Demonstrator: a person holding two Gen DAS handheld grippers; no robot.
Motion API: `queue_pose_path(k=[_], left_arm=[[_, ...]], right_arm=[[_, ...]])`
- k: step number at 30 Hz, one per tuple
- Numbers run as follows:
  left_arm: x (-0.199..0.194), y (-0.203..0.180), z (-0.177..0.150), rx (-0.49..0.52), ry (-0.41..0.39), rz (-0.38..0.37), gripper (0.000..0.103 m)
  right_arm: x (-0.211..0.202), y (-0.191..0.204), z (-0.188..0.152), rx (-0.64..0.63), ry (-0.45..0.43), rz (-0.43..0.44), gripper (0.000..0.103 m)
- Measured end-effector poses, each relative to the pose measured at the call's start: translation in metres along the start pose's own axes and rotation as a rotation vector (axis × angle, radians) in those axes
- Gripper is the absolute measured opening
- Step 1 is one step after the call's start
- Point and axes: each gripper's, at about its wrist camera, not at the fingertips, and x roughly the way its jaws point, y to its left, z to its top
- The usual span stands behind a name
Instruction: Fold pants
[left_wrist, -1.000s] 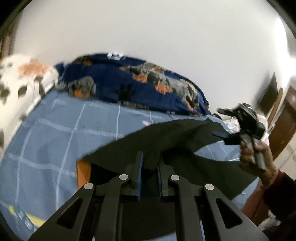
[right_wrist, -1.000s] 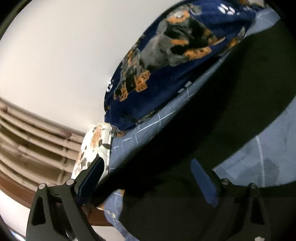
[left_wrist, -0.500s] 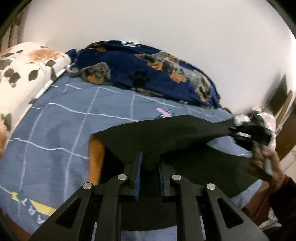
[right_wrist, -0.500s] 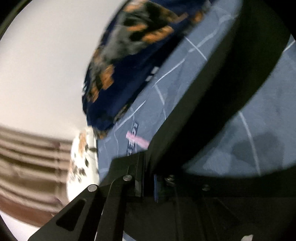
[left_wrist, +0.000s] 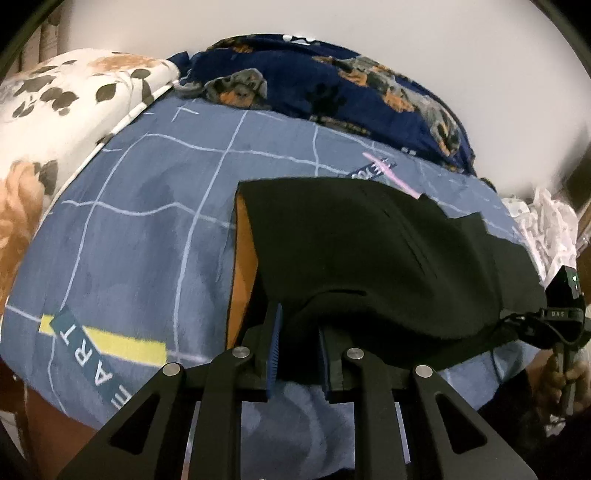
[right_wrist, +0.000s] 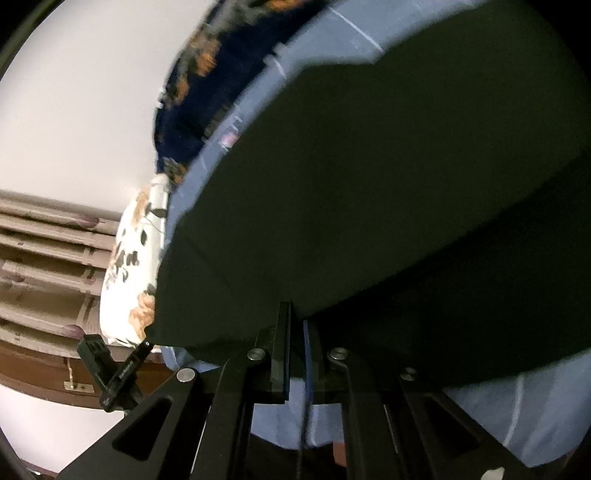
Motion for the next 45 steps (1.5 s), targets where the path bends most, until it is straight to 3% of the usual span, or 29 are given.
queue_pose_path(k=[7,9,10,12,16,19,21,25,28,31,33,37,40,42,45], left_arm=[[0.005,0.007,-0.013,-0.006,0.017,0.058,0.022],[0.003,0.015,-0.014,-0.026,0.026,0.107,0.030],[0.001,0.020,-0.015,-0.043,0.025,0.145,0.044],[-0.013,0.032,-0.017,-0.087,-0.015,0.199,0.054],[-0.058,0.037,-0.010,-0.147,-0.167,0.267,0.054],[-0.072,0.008,0.003,-0.083,-0.223,0.176,0.054],[-0.062,-0.028,0.012,0.018,-0.196,0.102,0.054],[-0.005,-0.096,0.010,0.185,-0.033,-0.020,0.054],[0.033,-0.111,0.001,0.190,0.094,-0.075,0.052],[0.056,-0.099,-0.010,0.104,0.187,-0.114,0.052],[0.056,-0.093,-0.012,0.077,0.173,-0.128,0.052],[0.055,-0.100,-0.018,0.135,0.161,-0.091,0.051],[0.057,-0.111,-0.023,0.190,0.155,-0.054,0.051],[0.060,-0.111,-0.021,0.201,0.154,-0.042,0.052],[0.062,-0.111,-0.019,0.190,0.154,-0.042,0.052]], right_arm=[[0.008,0.002,-0.004,-0.022,0.019,-0.015,0.007],[0.008,0.001,-0.005,-0.022,0.021,-0.012,0.007],[0.008,0.002,-0.005,-0.024,0.024,-0.011,0.007],[0.008,-0.001,-0.005,-0.024,0.025,-0.007,0.007],[0.011,0.001,-0.005,-0.024,0.031,0.006,0.007],[0.011,0.000,-0.005,-0.025,0.029,0.016,0.007],[0.011,-0.002,-0.005,-0.019,0.026,0.031,0.007],[0.007,-0.011,-0.006,0.010,0.018,0.084,0.009],[-0.005,-0.014,-0.003,-0.002,-0.009,0.094,0.010],[-0.029,-0.027,0.009,0.014,-0.072,0.114,0.018],[-0.054,-0.048,0.024,0.055,-0.145,0.111,0.022],[-0.104,-0.105,0.062,0.162,-0.301,0.079,0.023],[-0.136,-0.158,0.087,0.305,-0.409,0.119,0.021],[-0.154,-0.187,0.100,0.381,-0.474,0.207,0.019],[-0.177,-0.209,0.119,0.426,-0.554,0.216,0.020]])
